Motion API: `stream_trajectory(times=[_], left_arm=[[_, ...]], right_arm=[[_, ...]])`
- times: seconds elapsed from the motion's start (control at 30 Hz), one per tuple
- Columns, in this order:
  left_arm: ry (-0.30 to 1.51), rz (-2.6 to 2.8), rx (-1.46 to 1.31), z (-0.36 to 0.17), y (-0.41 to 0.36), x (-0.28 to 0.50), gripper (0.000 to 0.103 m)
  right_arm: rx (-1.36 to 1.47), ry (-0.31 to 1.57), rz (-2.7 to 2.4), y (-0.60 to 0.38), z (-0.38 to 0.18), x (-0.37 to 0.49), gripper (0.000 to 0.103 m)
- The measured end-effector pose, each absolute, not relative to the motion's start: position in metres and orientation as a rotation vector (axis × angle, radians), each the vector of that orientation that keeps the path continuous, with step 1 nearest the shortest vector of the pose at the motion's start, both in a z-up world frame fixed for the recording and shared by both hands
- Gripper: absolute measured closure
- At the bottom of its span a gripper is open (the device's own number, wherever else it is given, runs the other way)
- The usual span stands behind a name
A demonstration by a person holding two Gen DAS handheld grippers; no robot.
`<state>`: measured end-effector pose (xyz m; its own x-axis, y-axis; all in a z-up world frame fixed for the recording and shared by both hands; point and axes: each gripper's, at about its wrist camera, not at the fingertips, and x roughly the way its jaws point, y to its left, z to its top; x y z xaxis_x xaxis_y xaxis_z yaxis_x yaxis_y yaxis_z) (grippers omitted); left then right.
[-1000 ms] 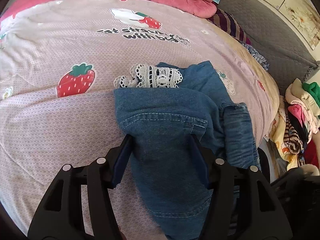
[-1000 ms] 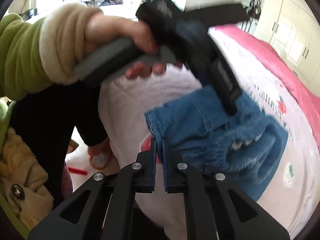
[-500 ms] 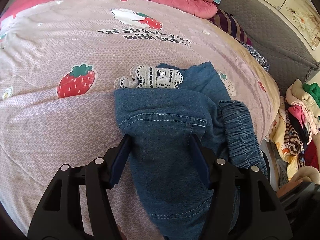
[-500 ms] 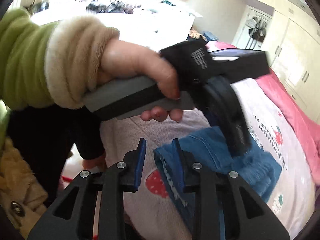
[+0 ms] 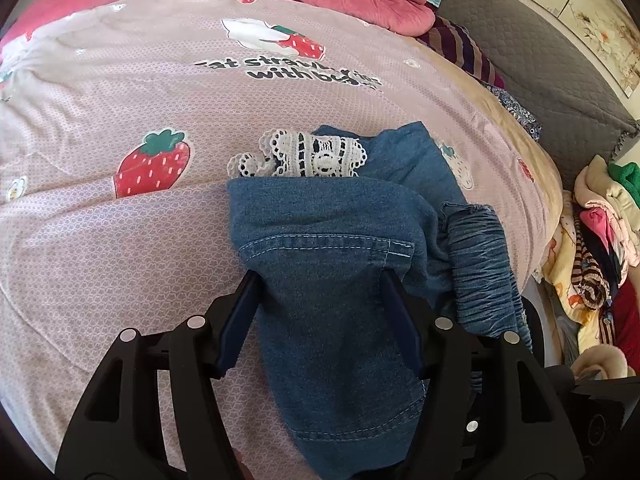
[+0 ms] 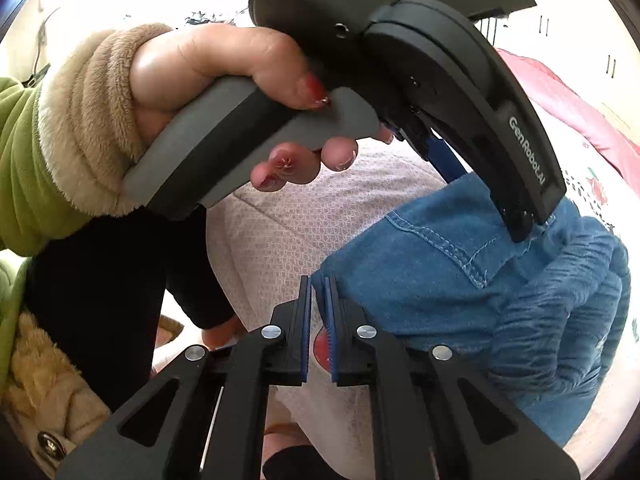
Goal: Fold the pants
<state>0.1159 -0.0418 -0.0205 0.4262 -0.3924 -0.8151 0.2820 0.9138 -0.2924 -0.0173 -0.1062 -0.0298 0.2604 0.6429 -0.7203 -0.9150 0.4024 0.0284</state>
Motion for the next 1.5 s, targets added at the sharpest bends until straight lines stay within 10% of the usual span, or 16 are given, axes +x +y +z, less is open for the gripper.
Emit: stream_trajectory(times=[0.3, 1.5], left_arm=[[1.039, -0.416, -0.112, -0.019, -0.042, 0.115, 0.049], [0.827, -0.332, -0.011, 0.027, -0.052, 0.060, 0.025]], right_arm=[[-0.330, 0.726, 1.090, -0.123, -0.012, -0.025, 0.069], [0.099, 0.638, 0.694, -0.255, 0.071, 0.029, 0.032]])
